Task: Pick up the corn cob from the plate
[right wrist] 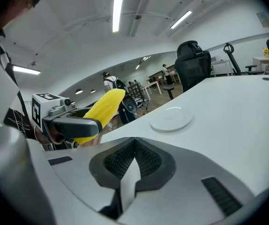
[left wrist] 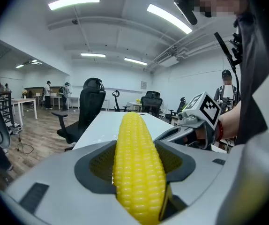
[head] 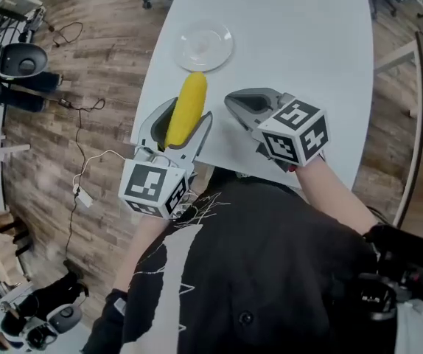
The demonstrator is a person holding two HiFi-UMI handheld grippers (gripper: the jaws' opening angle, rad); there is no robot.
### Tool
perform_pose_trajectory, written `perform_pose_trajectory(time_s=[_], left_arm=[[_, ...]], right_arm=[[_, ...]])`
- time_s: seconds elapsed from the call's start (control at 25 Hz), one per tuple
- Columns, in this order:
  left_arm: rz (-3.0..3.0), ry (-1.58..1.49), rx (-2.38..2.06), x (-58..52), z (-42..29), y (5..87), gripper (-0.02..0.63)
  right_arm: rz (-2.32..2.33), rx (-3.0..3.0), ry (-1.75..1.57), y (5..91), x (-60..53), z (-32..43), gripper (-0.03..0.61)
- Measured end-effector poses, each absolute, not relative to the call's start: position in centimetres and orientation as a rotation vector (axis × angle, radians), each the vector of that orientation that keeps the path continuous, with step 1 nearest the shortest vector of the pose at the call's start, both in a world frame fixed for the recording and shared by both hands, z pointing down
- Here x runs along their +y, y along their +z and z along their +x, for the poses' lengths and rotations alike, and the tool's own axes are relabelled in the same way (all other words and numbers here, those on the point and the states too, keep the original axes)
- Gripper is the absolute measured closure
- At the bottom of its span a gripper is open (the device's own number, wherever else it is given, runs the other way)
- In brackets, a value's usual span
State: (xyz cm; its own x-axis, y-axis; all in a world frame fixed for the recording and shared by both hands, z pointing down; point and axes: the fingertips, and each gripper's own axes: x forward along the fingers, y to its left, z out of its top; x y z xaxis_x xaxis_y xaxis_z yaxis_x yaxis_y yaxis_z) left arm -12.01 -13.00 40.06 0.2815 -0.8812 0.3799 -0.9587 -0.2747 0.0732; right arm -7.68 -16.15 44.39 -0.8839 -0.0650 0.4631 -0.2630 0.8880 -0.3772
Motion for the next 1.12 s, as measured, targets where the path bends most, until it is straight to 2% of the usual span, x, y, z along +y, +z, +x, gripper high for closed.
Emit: perform_pose_trajectory(time_s=[0.44, 1.12], left_arm=[[2.167, 0.349, -1.735, -2.5, -14.3, 41.0, 0.353], [2.302, 0.293, -1.578, 9.7, -17.9, 38.9, 0.353]], right_arm=[[0.080, -2.582, 0.607, 45.6, -6.1, -11.6, 0.563], [0.290, -2.612, 0.581, 43.2, 5.6, -14.9, 0.563]])
